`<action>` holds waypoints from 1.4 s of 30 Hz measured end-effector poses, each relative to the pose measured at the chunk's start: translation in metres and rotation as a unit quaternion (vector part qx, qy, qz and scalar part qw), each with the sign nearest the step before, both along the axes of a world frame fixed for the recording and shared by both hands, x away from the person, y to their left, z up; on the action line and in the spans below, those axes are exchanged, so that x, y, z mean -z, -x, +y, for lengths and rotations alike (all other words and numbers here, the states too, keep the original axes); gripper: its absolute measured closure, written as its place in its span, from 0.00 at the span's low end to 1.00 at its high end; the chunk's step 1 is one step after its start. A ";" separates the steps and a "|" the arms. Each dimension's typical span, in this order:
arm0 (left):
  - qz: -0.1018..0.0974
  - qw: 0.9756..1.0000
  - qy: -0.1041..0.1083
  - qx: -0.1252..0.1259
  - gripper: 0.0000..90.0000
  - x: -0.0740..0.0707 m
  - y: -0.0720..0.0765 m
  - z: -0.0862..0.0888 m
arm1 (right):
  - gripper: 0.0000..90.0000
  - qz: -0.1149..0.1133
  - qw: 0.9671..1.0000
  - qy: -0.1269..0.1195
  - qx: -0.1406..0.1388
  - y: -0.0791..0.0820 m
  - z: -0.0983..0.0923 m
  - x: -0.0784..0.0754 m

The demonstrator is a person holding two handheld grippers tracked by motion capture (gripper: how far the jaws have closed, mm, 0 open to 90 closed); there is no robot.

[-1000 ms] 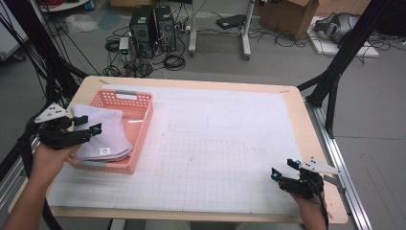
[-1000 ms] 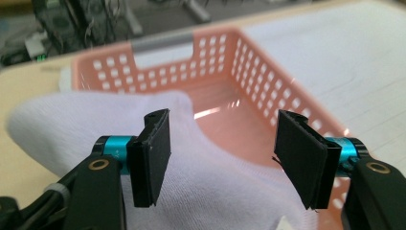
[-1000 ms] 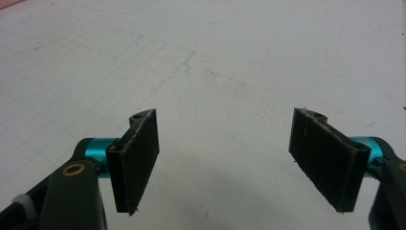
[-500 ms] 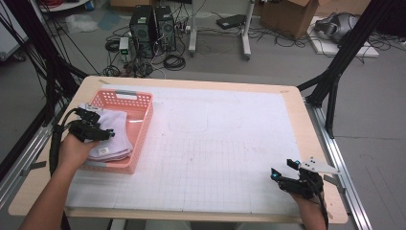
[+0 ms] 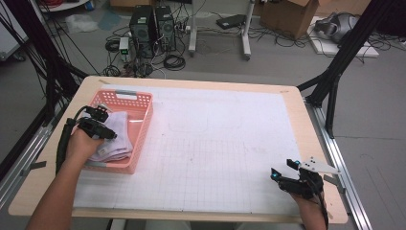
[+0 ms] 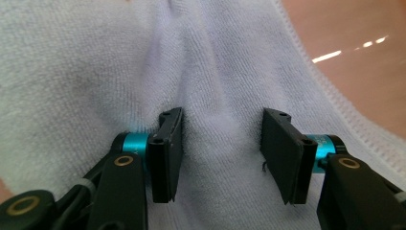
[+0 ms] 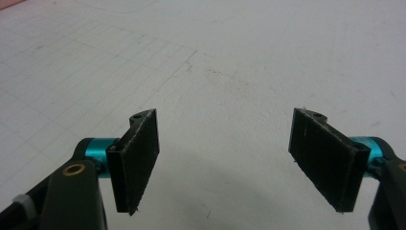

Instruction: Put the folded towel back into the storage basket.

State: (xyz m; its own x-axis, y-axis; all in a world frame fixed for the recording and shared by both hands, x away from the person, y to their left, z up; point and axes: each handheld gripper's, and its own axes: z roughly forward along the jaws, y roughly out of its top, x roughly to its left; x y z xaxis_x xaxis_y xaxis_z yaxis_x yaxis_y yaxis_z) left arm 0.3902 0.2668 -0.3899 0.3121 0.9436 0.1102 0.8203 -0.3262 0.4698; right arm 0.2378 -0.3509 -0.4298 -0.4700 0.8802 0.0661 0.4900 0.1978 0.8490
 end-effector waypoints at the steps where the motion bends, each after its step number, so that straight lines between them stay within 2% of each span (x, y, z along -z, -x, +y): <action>1: -0.002 1.000 0.019 0.008 0.55 0.001 0.000 -0.001 | 0.28 -0.003 1.000 0.001 -0.002 0.000 0.000 0.000; 4: -0.007 0.997 0.054 0.048 0.55 0.002 -0.001 -0.008 | 0.28 -0.003 1.000 0.001 -0.002 -0.001 0.001 0.000; 7: -0.018 0.994 0.077 0.078 0.53 0.004 -0.001 -0.015 | 0.28 -0.002 1.000 0.000 -0.002 -0.002 0.001 0.000; 9: -0.025 0.992 0.084 0.093 0.52 0.004 -0.002 -0.017 | 0.28 -0.002 1.000 -0.001 -0.002 -0.002 0.000 0.000; 12: -0.032 0.991 0.087 0.100 0.50 0.004 -0.001 -0.015 | 0.28 0.000 1.000 -0.001 -0.001 -0.002 -0.001 0.000; 13: -0.038 0.990 0.098 0.091 0.49 0.002 -0.001 -0.011 | 0.28 -0.001 1.000 -0.001 -0.001 -0.002 -0.001 0.000; 15: -0.046 0.991 0.106 0.063 0.47 -0.002 0.000 -0.003 | 0.28 0.000 1.000 0.000 -0.001 -0.001 -0.001 0.000; 16: -0.054 0.992 0.104 0.054 0.47 -0.004 0.002 0.000 | 0.28 -0.002 1.000 -0.001 0.000 -0.001 -0.001 0.000; 18: -0.056 0.993 0.096 0.036 0.49 -0.007 0.006 0.008 | 0.28 0.000 1.000 -0.002 0.001 -0.001 -0.002 0.000; 21: -0.047 0.996 0.070 0.013 0.49 -0.004 0.008 0.015 | 0.28 0.002 1.000 -0.002 0.002 0.000 -0.002 0.000; 23: -0.039 0.997 0.063 -0.005 0.47 -0.002 0.005 0.017 | 0.28 0.001 1.000 0.000 0.000 0.000 -0.001 0.000; 25: -0.038 0.998 0.040 -0.012 0.46 0.001 0.003 0.016 | 0.28 0.001 1.000 0.000 0.000 0.000 0.000 0.001; 27: -0.023 0.999 0.016 -0.021 0.44 0.007 0.000 0.014 | 0.28 0.000 1.000 0.000 -0.001 0.000 0.000 0.001; 30: -0.027 0.999 0.013 -0.027 0.42 0.008 -0.001 0.014 | 0.28 -0.001 1.000 0.001 0.000 0.000 -0.002 0.000; 32: -0.045 0.998 0.026 -0.021 0.43 0.005 0.002 0.015 | 0.28 -0.003 1.000 -0.002 0.002 0.001 -0.003 0.000; 33: -0.057 0.997 0.042 -0.020 0.44 0.002 0.005 0.017 | 0.28 0.001 1.000 -0.003 0.004 0.001 -0.004 0.000; 35: -0.089 0.993 0.075 -0.015 0.44 -0.004 0.011 0.022 | 0.28 0.000 1.000 -0.002 0.005 0.001 -0.005 0.000; 37: -0.129 0.986 0.103 -0.014 0.44 -0.012 0.018 0.027 | 0.28 -0.002 1.000 -0.001 0.004 0.002 -0.005 0.000; 39: -0.175 0.976 0.132 -0.002 0.43 -0.021 0.028 0.030 | 0.28 -0.003 1.000 -0.002 0.004 0.002 -0.004 -0.001; 40: -0.196 0.969 0.148 0.009 0.43 -0.025 0.033 0.032 | 0.28 -0.002 1.000 -0.002 0.004 0.002 -0.004 -0.001; 41: -0.220 0.962 0.160 0.020 0.42 -0.029 0.039 0.033 | 0.28 -0.003 1.000 -0.002 0.004 0.002 -0.003 -0.001; 42: -0.246 0.953 0.172 0.030 0.40 -0.032 0.045 0.033 | 0.28 -0.004 1.000 -0.003 0.003 0.002 -0.003 -0.001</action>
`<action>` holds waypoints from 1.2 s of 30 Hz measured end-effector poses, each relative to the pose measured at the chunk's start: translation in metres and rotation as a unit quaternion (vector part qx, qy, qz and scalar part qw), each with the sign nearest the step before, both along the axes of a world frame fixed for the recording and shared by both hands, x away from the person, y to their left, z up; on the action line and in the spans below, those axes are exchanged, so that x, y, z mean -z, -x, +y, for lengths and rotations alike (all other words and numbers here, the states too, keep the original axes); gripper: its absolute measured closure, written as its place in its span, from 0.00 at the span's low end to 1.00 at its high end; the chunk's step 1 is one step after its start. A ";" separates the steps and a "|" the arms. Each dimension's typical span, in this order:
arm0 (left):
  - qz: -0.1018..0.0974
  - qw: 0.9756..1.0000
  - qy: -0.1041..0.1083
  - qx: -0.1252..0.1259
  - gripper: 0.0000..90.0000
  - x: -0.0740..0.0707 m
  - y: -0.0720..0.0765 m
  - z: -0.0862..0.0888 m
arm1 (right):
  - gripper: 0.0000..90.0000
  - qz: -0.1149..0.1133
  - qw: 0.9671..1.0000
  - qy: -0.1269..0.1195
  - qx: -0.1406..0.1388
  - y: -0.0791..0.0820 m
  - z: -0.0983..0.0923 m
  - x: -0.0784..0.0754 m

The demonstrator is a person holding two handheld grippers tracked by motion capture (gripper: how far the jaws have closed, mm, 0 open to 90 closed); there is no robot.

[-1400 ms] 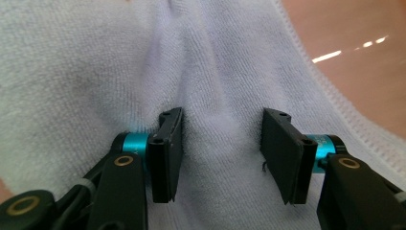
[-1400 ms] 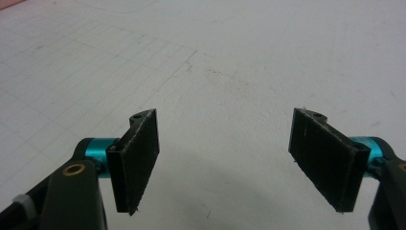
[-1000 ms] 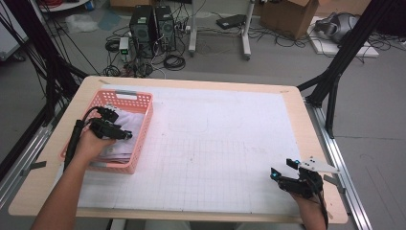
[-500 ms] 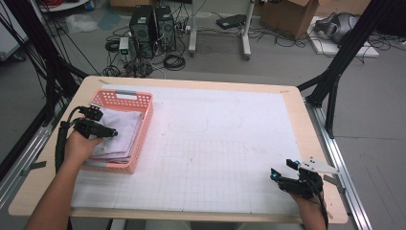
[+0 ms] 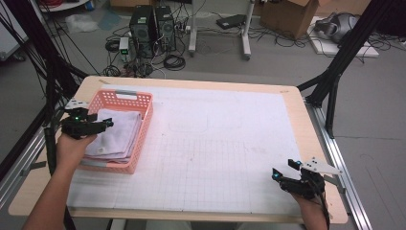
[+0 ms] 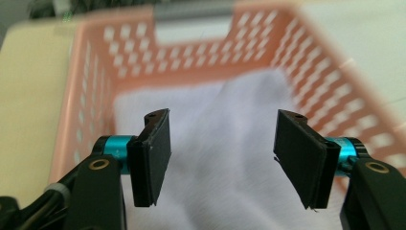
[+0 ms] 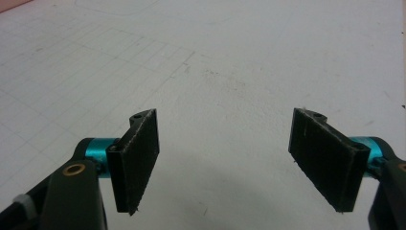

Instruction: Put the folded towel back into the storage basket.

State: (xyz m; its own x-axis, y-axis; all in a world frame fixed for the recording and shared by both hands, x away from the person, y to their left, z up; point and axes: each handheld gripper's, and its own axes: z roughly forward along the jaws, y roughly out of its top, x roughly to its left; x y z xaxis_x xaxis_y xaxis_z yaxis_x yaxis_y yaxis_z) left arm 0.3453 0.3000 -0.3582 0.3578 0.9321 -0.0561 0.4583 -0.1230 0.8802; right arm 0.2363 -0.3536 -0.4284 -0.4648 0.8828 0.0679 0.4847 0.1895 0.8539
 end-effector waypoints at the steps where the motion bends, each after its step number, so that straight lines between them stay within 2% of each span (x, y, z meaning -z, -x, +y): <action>1: -0.024 1.000 0.014 0.008 0.38 -0.002 0.006 0.000 | 0.28 -0.001 1.000 0.000 -0.001 0.000 0.000 0.000; 4: -0.065 0.996 0.049 0.030 0.31 -0.004 0.021 0.000 | 0.28 -0.003 1.000 -0.002 -0.004 0.000 0.002 -0.001; 6: -0.077 0.994 0.069 0.039 0.28 -0.003 0.029 -0.001 | 0.28 -0.006 1.000 -0.003 -0.004 -0.001 0.003 -0.002; 8: -0.093 0.992 0.077 0.045 0.19 -0.001 0.036 -0.004 | 0.28 -0.007 1.000 -0.003 -0.005 -0.001 0.005 -0.002; 10: -0.105 0.989 0.090 0.048 0.19 0.000 0.043 -0.008 | 0.28 -0.007 1.000 -0.003 -0.006 -0.001 0.006 -0.002; 12: -0.121 0.985 0.109 0.064 0.22 0.001 0.050 -0.014 | 0.28 -0.009 1.000 -0.002 -0.007 -0.002 0.006 -0.002; 16: -0.135 0.978 0.132 0.083 0.23 -0.001 0.058 -0.034 | 0.28 -0.013 1.000 -0.002 -0.009 -0.003 0.007 -0.002; 18: -0.144 0.975 0.144 0.092 0.23 -0.002 0.061 -0.045 | 0.28 -0.014 1.000 -0.002 -0.012 -0.003 0.007 -0.002; 23: -0.163 0.970 0.137 0.117 0.23 -0.003 0.072 -0.076 | 0.27 -0.022 1.000 -0.008 -0.013 -0.001 0.005 -0.004; 25: -0.164 0.969 0.134 0.127 0.23 -0.002 0.076 -0.085 | 0.27 -0.027 0.999 -0.010 -0.014 -0.002 0.003 -0.004; 27: -0.162 0.969 0.127 0.137 0.23 0.001 0.078 -0.096 | 0.27 -0.028 0.999 -0.011 -0.016 -0.001 0.001 -0.004; 34: -0.153 0.965 0.131 0.169 0.23 0.011 0.084 -0.126 | 0.26 -0.040 0.999 -0.010 -0.015 0.003 -0.005 -0.008; 36: -0.146 0.964 0.126 0.182 0.23 0.015 0.085 -0.134 | 0.25 -0.041 0.999 -0.012 -0.013 0.005 -0.006 -0.009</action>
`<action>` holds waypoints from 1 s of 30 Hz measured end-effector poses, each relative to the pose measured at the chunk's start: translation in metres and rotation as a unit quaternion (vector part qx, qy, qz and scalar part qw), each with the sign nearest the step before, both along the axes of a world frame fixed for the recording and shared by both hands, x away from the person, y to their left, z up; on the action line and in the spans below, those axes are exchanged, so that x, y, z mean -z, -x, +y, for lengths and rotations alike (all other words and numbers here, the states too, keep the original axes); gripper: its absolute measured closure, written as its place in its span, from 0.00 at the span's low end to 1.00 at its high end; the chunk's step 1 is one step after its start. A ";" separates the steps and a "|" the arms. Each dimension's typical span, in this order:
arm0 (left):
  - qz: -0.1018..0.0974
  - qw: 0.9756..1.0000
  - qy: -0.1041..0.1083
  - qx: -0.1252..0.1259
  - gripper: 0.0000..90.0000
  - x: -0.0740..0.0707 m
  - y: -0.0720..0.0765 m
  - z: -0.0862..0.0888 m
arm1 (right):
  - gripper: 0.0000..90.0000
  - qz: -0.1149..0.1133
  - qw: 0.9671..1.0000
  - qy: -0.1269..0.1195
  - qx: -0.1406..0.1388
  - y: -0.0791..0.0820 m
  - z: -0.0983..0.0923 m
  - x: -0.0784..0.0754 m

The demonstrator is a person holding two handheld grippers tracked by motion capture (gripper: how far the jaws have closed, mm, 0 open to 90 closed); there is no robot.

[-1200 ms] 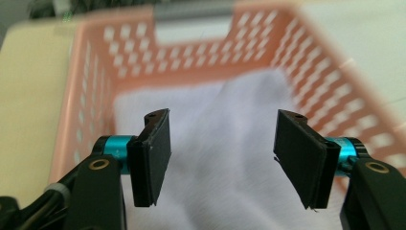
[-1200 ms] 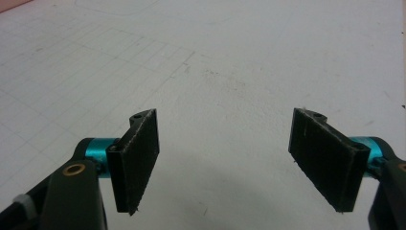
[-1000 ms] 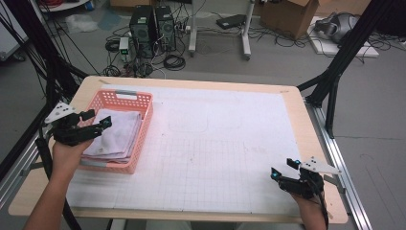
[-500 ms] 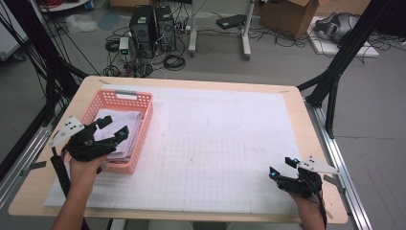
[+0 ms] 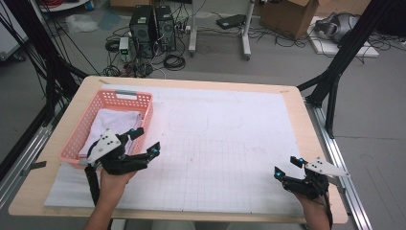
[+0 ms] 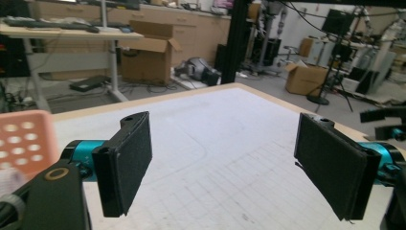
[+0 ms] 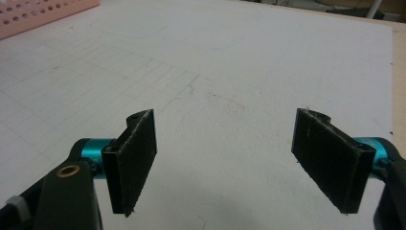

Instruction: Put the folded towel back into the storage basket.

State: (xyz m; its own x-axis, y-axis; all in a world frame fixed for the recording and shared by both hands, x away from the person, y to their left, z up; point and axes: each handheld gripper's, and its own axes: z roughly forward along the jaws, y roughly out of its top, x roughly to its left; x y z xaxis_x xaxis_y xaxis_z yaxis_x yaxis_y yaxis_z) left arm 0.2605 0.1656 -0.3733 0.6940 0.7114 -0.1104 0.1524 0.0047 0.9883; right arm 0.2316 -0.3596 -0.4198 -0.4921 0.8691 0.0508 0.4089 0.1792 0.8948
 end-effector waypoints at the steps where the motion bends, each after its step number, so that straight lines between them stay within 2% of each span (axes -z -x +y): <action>1: 0.001 1.000 -0.002 0.003 0.23 0.002 0.001 -0.004 | 0.25 0.001 1.000 -0.001 0.000 0.001 0.000 0.000; 6: 0.011 0.999 -0.015 0.031 0.23 0.019 0.006 -0.022 | 0.23 -0.003 1.000 0.003 -0.003 0.004 0.000 0.000; 9: 0.020 0.999 -0.023 0.032 0.23 0.026 0.007 -0.031 | 0.23 -0.002 1.000 0.008 -0.007 0.004 0.001 0.001; 14: 0.028 0.998 -0.032 0.048 0.23 0.035 0.008 -0.039 | 0.23 0.001 1.000 0.008 -0.007 0.005 0.001 0.001; 20: 0.030 0.997 -0.034 0.059 0.23 0.038 0.007 -0.045 | 0.23 0.001 1.000 0.011 -0.007 0.007 0.001 0.002; 30: 0.035 0.997 -0.034 0.060 0.24 0.041 0.005 -0.045 | 0.23 0.001 1.000 0.011 -0.008 0.006 0.002 0.003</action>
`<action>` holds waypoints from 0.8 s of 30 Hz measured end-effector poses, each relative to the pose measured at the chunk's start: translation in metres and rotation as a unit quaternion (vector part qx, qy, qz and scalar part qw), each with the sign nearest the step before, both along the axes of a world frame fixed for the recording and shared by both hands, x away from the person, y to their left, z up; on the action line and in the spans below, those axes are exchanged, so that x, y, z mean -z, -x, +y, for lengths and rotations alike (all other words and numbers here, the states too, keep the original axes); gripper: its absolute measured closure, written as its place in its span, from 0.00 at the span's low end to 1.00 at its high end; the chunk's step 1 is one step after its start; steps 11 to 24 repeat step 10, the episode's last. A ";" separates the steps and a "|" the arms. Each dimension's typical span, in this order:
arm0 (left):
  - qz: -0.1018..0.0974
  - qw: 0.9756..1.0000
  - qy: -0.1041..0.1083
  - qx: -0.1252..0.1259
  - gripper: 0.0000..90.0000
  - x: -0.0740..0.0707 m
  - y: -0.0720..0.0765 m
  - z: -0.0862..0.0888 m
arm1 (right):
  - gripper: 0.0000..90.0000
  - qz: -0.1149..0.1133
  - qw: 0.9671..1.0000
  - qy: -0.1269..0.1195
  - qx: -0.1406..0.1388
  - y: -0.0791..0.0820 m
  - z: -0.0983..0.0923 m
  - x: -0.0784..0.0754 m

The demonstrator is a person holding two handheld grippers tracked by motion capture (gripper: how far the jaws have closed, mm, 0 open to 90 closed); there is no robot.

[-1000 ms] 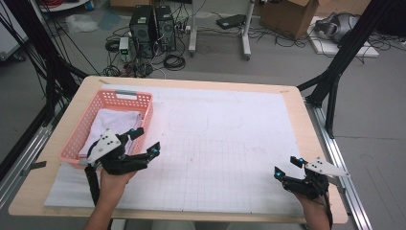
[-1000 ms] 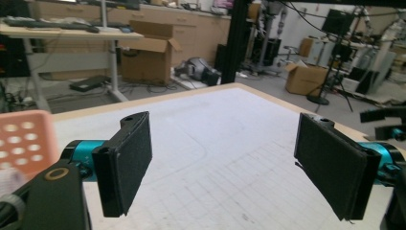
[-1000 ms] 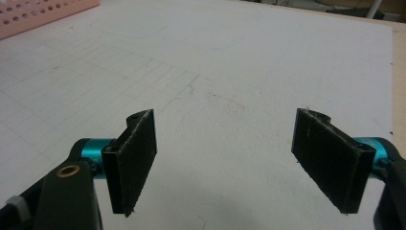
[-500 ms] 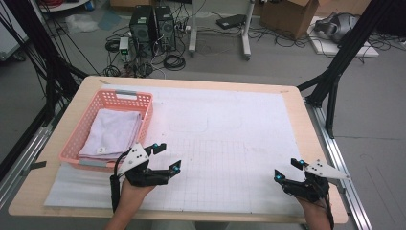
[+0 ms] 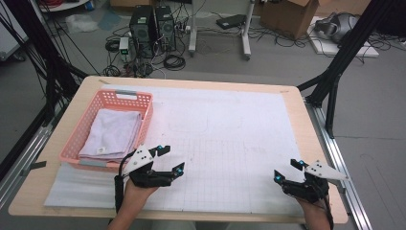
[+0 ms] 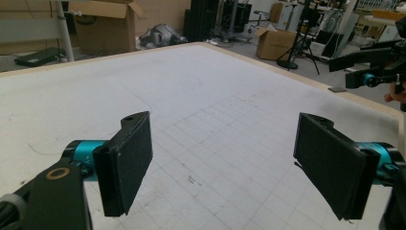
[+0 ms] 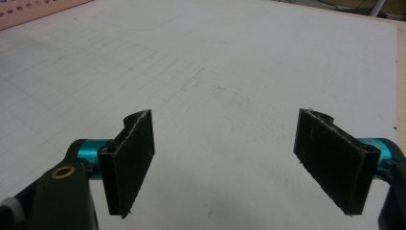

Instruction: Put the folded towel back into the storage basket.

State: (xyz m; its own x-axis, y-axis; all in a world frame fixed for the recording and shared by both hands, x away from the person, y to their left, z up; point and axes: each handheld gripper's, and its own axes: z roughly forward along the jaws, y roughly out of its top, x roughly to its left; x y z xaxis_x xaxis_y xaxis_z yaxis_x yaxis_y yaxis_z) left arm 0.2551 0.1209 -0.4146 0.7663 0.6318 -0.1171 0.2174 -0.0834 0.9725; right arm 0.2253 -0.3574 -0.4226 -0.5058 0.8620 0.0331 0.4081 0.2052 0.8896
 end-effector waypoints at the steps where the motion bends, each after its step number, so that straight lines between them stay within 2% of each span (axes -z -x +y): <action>1: 0.001 1.000 0.001 0.000 0.24 0.000 0.000 0.000 | 0.23 0.000 1.000 0.000 0.000 0.000 0.000 0.000; 24: 0.004 1.000 -0.002 0.005 0.24 0.002 -0.001 -0.002 | 0.23 0.003 1.000 -0.002 0.001 -0.001 0.000 0.001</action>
